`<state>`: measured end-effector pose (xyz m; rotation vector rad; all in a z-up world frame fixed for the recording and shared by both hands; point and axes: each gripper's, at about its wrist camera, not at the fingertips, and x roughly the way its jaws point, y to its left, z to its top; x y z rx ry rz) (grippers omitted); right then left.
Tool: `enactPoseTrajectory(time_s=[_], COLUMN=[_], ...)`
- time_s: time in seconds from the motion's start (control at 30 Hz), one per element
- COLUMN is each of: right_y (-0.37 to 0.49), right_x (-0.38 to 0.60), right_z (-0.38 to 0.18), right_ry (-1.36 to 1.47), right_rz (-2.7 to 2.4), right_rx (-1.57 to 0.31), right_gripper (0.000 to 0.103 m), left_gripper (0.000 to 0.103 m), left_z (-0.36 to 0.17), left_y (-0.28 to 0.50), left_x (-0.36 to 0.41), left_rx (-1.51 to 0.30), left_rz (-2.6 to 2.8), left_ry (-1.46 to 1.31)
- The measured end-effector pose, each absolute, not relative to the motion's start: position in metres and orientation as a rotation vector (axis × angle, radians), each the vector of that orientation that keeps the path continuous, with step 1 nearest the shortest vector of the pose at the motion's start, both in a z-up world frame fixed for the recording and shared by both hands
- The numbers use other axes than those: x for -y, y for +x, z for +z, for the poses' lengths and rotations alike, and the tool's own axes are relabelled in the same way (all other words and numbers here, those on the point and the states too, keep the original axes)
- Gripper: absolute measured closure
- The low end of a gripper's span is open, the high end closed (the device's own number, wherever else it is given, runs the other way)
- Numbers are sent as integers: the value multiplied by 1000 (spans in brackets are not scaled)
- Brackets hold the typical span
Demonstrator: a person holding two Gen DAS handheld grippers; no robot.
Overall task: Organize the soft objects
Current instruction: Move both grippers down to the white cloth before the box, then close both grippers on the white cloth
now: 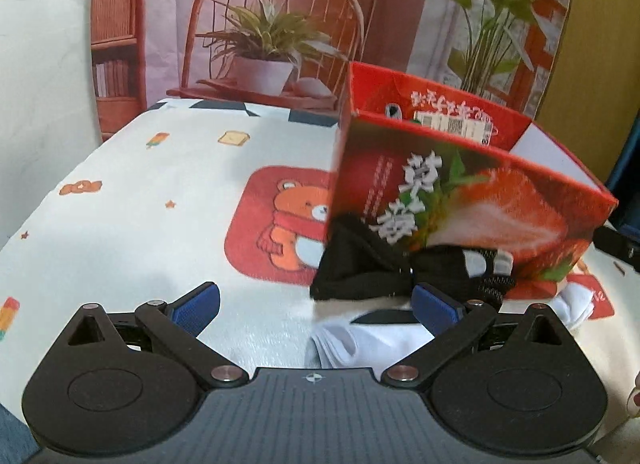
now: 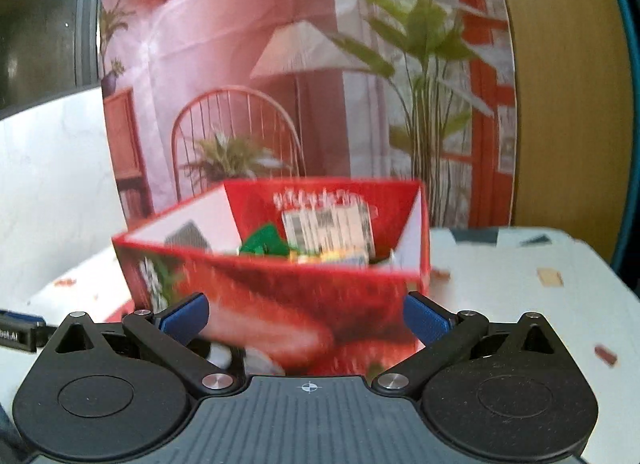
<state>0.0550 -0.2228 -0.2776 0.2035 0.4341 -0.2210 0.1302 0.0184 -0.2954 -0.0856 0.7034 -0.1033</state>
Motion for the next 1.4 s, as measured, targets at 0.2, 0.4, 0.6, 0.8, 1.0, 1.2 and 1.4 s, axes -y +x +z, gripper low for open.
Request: enactPoseTrajectory(time_s=[0.2,0.4,0.6,0.8,1.0,1.2,1.4], right_y=[42,37,43,45,42,41,39], right_x=[224,228,229,227,223,225,236], right_z=[-308,-339,-343,-347,-337,-339,-349], right_ry=[188,259,266,269,280,330,417], right_rz=[-263,-252,-249,-223,-235,-245,-253], right_rx=[-469,-521,-564,-584,-589,-625,-634], right_gripper=[0,8,21,29,30,33,38], left_gripper=[0,1,1,4,20,32,44], left_z=[-305,-318,-320,-320,-318,-320,-321], left_y=[128,128,127,126,122,122,121], left_x=[-17,-18,-18,-19,-20,-16,-16], left_rx=[-696,-734,-731,-734,-726,-733,-736], left_rz=[-85,-77,-83,-99,-148,-188,-215], left_ry=[-68,-67,-70,-88,-100,-97,-106])
